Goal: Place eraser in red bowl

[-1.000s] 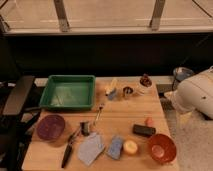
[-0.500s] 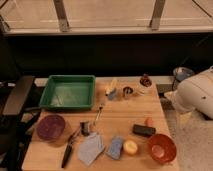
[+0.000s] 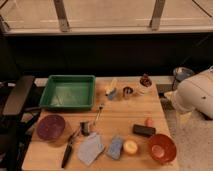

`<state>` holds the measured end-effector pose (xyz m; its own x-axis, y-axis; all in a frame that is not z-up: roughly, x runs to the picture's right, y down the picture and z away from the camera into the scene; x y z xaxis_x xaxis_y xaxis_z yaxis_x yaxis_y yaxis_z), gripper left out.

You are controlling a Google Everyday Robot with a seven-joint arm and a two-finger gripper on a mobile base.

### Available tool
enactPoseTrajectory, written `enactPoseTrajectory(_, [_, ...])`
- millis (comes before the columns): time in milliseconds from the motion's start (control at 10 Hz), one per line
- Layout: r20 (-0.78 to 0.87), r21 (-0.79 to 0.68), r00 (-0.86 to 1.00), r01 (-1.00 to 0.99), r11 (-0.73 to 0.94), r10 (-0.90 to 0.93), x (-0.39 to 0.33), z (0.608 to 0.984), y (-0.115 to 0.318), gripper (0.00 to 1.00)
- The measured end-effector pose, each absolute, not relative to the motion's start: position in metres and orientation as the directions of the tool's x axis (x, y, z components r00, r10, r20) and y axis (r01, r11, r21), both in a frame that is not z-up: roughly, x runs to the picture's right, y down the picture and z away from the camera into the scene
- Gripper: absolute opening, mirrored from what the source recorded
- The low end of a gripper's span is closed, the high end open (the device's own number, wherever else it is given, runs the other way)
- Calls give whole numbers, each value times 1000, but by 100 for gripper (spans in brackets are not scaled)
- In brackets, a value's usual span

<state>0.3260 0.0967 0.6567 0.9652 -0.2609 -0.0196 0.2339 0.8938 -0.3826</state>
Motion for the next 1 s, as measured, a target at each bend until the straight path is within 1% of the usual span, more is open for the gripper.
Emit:
enactPoseTrajectory(600, [-15,-376,963,245,893,-270,324,657,95,80])
enactPoseTrajectory(800, [9,-355,964,253,900,-267,309,652,87,80])
enactPoseTrajectory(1000, [83,-379,970,241,894,-226,272,656,89,80])
